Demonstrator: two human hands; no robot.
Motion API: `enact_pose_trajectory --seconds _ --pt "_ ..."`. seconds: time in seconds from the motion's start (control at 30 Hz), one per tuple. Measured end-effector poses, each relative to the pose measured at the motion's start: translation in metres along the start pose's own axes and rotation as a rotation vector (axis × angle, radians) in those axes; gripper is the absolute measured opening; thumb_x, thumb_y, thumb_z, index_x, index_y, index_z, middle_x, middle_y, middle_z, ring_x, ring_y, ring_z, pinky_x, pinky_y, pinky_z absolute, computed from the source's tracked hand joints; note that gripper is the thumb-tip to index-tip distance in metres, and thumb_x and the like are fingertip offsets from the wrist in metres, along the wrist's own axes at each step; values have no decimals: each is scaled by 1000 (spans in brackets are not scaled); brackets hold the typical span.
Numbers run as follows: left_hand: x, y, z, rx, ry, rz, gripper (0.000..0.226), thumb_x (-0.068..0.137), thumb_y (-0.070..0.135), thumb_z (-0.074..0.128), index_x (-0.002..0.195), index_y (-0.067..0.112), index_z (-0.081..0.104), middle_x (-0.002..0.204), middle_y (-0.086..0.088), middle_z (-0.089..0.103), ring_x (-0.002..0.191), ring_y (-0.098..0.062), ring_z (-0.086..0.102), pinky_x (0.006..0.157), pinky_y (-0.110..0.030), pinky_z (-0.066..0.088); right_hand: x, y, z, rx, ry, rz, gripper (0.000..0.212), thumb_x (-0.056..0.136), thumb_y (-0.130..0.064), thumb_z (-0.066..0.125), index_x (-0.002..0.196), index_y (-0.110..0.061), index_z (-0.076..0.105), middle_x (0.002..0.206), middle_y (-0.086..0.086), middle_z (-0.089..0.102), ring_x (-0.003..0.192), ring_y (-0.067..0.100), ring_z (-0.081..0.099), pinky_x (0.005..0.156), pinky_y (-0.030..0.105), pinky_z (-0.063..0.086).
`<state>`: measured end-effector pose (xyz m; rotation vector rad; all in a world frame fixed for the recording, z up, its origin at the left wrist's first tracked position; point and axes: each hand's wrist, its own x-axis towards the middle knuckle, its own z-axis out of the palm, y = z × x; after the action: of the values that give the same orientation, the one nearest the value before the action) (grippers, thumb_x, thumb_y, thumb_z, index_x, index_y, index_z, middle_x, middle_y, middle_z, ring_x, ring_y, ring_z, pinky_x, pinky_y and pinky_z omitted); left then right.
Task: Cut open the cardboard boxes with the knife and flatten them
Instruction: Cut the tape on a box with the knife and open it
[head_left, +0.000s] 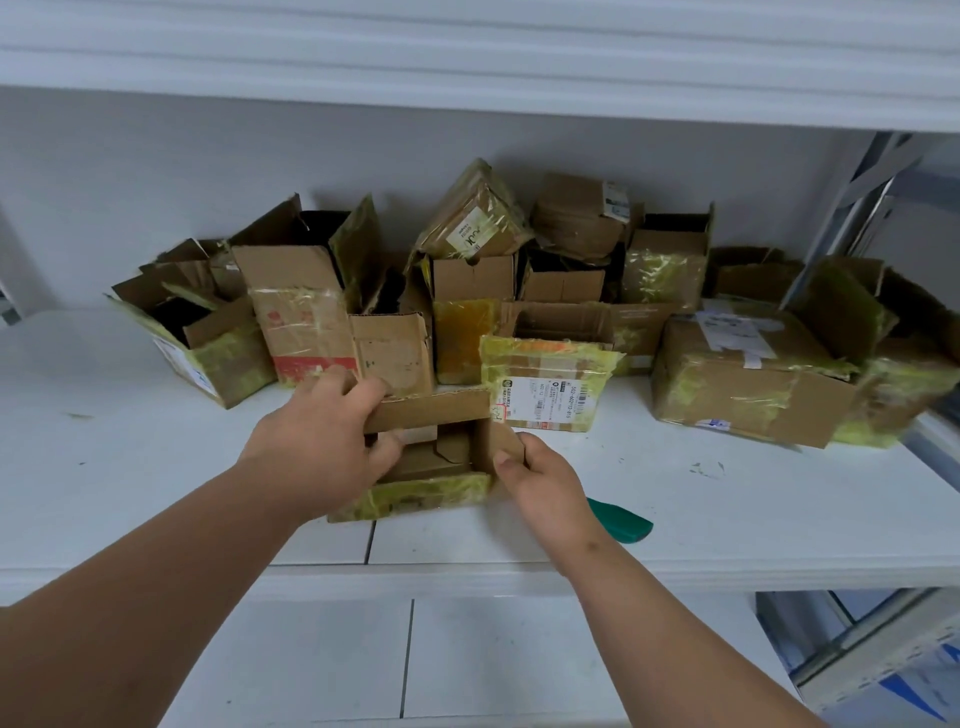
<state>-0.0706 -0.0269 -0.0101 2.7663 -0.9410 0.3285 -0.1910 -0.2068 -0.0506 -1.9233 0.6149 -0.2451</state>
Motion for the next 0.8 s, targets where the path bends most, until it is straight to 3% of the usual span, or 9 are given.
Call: enact_pose_trajectory --seconds 0.1,0.27,0.37,0.47,0.57,0.63,0.7,0.8 --pt "-1 6 0 67 51 -104 81 66 70 72 127 27 38 124 0 37 109 -22 48 81 -38 52 0 -1 2 99 7 11 14 102 -24 49 102 -24 62 101 -3 68 98 19 61 88 33 46" --pt "3 -2 5 -27 97 -264 78 64 47 87 115 18 36 121 -4 28 85 -22 44 70 -40 51 0 -1 5 152 -64 7 18 100 -25 52 101 -11 64 93 7 68 83 19 58 74 30 43" --pt "8 -6 2 -173 57 -262 66 72 28 81 120 22 37 125 -4 31 86 -22 47 73 -35 47 4 1 6 156 -44 24 18 100 -26 52 97 -13 65 95 7 68 86 18 58 81 34 47" --pt "14 -19 -4 -321 -57 -168 50 81 7 68 116 36 49 131 -3 44 102 -20 49 83 -29 43 8 4 5 181 17 52 16 101 -27 51 92 -26 64 103 -5 68 99 15 62 97 37 49" --pt "10 -36 -9 -426 -138 -133 55 87 -7 55 107 43 64 129 2 50 116 -17 47 97 -23 37 9 2 6 223 64 53 21 103 -29 48 117 -23 62 117 -8 65 111 15 58 103 36 44" --pt "5 -45 -12 -382 -174 -71 62 88 -8 54 101 52 59 123 7 51 116 -12 46 101 -23 36 7 -2 8 185 82 7 29 104 -30 46 129 -20 58 126 -2 63 117 20 56 106 38 43" --pt "0 -54 -11 -323 -148 -11 56 90 -2 59 110 50 61 122 9 54 116 -13 49 100 -23 36 3 -6 12 94 87 -103 26 105 -30 43 123 -18 58 114 0 65 107 20 59 94 35 47" --pt "-7 -71 -6 -211 -59 27 44 87 8 68 125 31 65 122 9 59 114 -18 54 94 -24 38 -6 -11 17 -83 77 -299 15 104 -29 43 97 -23 54 82 -3 61 75 12 56 64 30 43"
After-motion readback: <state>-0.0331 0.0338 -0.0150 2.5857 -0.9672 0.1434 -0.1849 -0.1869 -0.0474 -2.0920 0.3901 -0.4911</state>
